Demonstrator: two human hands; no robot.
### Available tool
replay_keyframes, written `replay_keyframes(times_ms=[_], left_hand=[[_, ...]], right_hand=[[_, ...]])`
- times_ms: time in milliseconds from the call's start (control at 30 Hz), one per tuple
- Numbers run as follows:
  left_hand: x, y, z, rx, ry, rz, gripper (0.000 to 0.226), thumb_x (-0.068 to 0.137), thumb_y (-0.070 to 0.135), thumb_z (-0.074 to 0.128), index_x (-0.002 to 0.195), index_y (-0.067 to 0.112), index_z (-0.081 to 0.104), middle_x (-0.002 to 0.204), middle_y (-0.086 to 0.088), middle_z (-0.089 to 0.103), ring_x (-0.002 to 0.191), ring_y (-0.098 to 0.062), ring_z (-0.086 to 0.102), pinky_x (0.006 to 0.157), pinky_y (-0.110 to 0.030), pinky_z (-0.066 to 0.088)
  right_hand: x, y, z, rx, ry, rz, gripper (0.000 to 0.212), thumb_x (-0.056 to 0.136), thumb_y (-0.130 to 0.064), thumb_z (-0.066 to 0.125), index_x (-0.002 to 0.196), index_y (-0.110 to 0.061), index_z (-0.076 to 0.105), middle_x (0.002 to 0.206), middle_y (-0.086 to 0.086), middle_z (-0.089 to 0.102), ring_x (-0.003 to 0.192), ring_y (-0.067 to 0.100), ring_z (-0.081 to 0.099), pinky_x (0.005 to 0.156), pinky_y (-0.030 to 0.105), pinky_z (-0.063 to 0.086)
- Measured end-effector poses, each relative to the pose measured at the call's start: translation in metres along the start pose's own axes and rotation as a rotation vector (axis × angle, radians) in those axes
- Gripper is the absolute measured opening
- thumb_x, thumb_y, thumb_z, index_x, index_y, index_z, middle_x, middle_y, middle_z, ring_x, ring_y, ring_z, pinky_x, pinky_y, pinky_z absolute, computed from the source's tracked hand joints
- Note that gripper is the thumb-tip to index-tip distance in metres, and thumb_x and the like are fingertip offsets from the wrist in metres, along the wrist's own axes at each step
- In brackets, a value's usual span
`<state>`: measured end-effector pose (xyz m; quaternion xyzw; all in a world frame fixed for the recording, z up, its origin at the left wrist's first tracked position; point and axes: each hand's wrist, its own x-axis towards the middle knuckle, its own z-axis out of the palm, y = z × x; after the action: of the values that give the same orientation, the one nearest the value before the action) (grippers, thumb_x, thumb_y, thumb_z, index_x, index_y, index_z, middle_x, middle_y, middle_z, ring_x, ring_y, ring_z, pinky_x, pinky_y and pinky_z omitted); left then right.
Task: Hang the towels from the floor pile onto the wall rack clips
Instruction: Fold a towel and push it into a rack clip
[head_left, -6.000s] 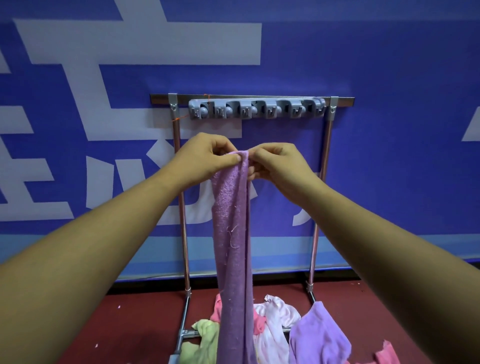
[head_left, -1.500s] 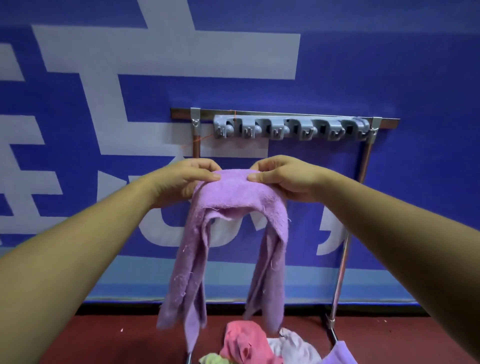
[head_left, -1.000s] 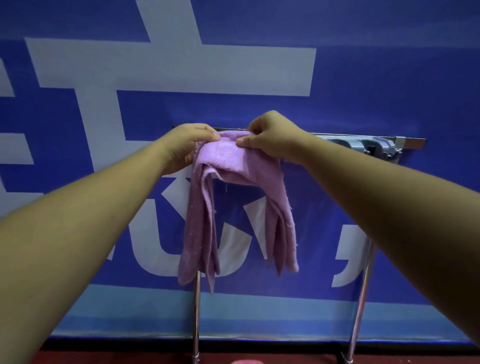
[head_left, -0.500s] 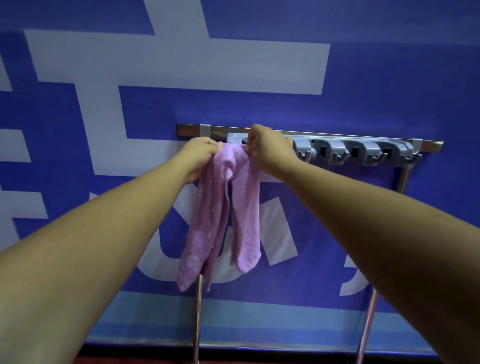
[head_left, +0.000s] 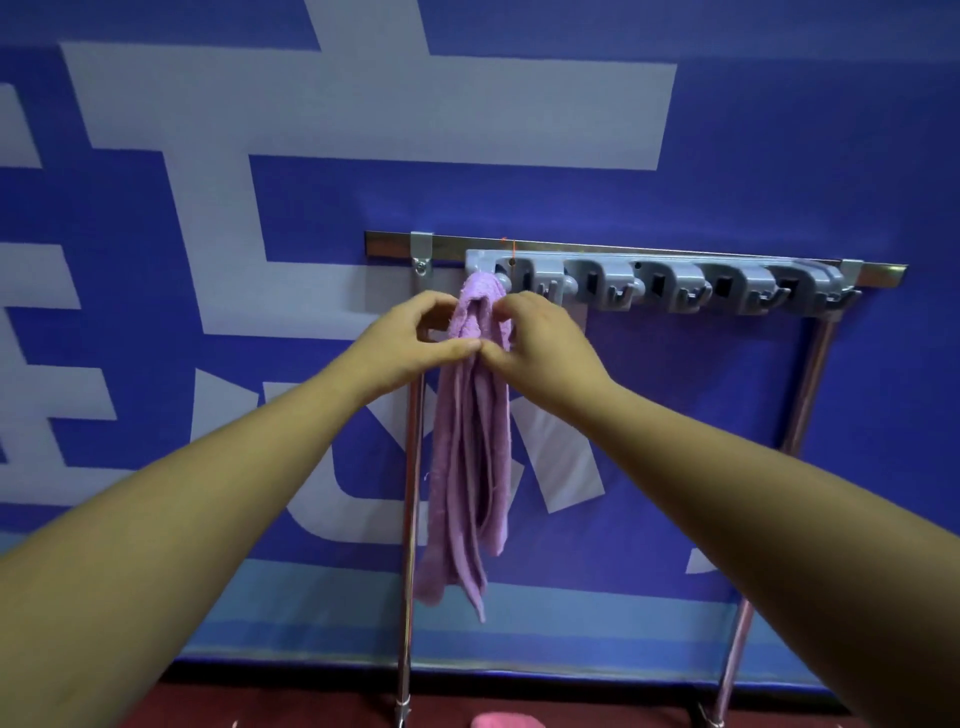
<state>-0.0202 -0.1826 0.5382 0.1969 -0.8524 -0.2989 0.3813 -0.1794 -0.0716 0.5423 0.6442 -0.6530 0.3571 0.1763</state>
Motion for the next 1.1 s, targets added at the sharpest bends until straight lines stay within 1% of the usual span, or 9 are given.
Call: replay_keyframes(times_ms=[100, 200, 233, 300, 433, 633, 767, 867, 1100], left_hand=[[0.0, 0.005, 0.001, 0.112, 0.03, -0.002, 0.048, 0.079, 0.032, 0.08, 0.122, 0.023, 0.061, 0.112, 0.01, 0.069, 0.103, -0.006, 0.066, 0.09, -0.027, 0.052], [-0.002, 0.016, 0.006, 0.301, 0.147, 0.001, 0.019, 0.084, 0.022, 0.07, 0.103, 0.021, 0.069, 0.091, 0.006, 0.072, 0.088, -0.013, 0.066, 0.076, -0.028, 0.05], [-0.002, 0.018, 0.007, 0.326, 0.196, -0.002, 0.014, 0.084, 0.019, 0.065, 0.097, 0.021, 0.07, 0.086, 0.005, 0.071, 0.084, -0.015, 0.065, 0.072, -0.028, 0.048], [-0.004, 0.019, 0.007, 0.303, 0.291, -0.001, 0.014, 0.084, 0.015, 0.06, 0.092, 0.02, 0.07, 0.082, 0.004, 0.07, 0.079, -0.015, 0.062, 0.067, -0.026, 0.046], [-0.001, 0.02, 0.007, 0.196, 0.37, 0.05, 0.02, 0.084, 0.012, 0.058, 0.098, 0.023, 0.067, 0.087, 0.01, 0.072, 0.074, 0.002, 0.061, 0.065, -0.008, 0.04], [-0.009, 0.015, 0.019, 0.249, 0.231, 0.027, 0.032, 0.084, 0.016, 0.059, 0.114, 0.028, 0.061, 0.092, 0.011, 0.068, 0.082, -0.011, 0.059, 0.067, -0.01, 0.042], [-0.03, 0.003, 0.022, 0.209, 0.163, -0.062, 0.028, 0.087, 0.024, 0.065, 0.114, 0.025, 0.057, 0.1, 0.006, 0.069, 0.091, -0.012, 0.064, 0.079, -0.029, 0.051], [-0.06, -0.015, 0.03, 0.166, 0.065, -0.168, 0.026, 0.088, 0.026, 0.068, 0.111, 0.024, 0.057, 0.104, 0.009, 0.068, 0.096, -0.007, 0.064, 0.082, -0.023, 0.05], [-0.134, -0.061, 0.077, 0.271, -0.116, -0.452, 0.015, 0.085, 0.023, 0.069, 0.098, 0.019, 0.062, 0.087, 0.004, 0.067, 0.08, -0.015, 0.062, 0.067, -0.026, 0.049]], right_hand=[[-0.001, -0.001, 0.008, 0.161, 0.028, 0.201, 0.033, 0.086, -0.026, 0.063, 0.115, -0.011, 0.057, 0.112, 0.006, 0.064, 0.1, 0.027, 0.059, 0.082, 0.043, 0.051], [0.001, 0.0, 0.011, 0.135, 0.06, 0.228, 0.004, 0.085, -0.015, 0.053, 0.086, -0.015, 0.057, 0.084, 0.004, 0.063, 0.082, 0.03, 0.056, 0.063, 0.037, 0.044], [0.001, 0.0, 0.011, 0.094, 0.068, 0.222, 0.006, 0.084, -0.013, 0.051, 0.079, -0.014, 0.054, 0.078, 0.005, 0.061, 0.079, 0.032, 0.055, 0.059, 0.036, 0.039], [-0.002, 0.001, 0.008, 0.082, 0.096, 0.238, 0.007, 0.084, -0.015, 0.051, 0.083, -0.014, 0.058, 0.08, 0.006, 0.063, 0.078, 0.032, 0.055, 0.059, 0.036, 0.04], [-0.011, 0.008, 0.006, 0.052, 0.117, 0.288, 0.015, 0.083, -0.019, 0.053, 0.094, -0.017, 0.064, 0.091, 0.006, 0.069, 0.083, 0.032, 0.058, 0.064, 0.036, 0.045], [-0.021, 0.01, 0.016, 0.092, 0.042, 0.249, 0.011, 0.084, -0.017, 0.052, 0.09, -0.013, 0.06, 0.083, 0.004, 0.066, 0.077, 0.03, 0.058, 0.065, 0.044, 0.051], [-0.038, 0.012, 0.022, 0.138, -0.088, 0.258, 0.014, 0.085, -0.023, 0.057, 0.093, -0.012, 0.056, 0.087, 0.004, 0.064, 0.08, 0.027, 0.06, 0.072, 0.046, 0.053], [-0.068, 0.019, 0.032, 0.104, -0.164, 0.27, 0.024, 0.086, -0.028, 0.058, 0.1, -0.008, 0.056, 0.093, 0.007, 0.064, 0.082, 0.029, 0.061, 0.074, 0.046, 0.053], [-0.17, 0.049, 0.071, -0.005, -0.36, 0.424, 0.041, 0.087, -0.034, 0.054, 0.113, -0.003, 0.056, 0.111, 0.015, 0.061, 0.102, 0.037, 0.058, 0.084, 0.043, 0.051]])
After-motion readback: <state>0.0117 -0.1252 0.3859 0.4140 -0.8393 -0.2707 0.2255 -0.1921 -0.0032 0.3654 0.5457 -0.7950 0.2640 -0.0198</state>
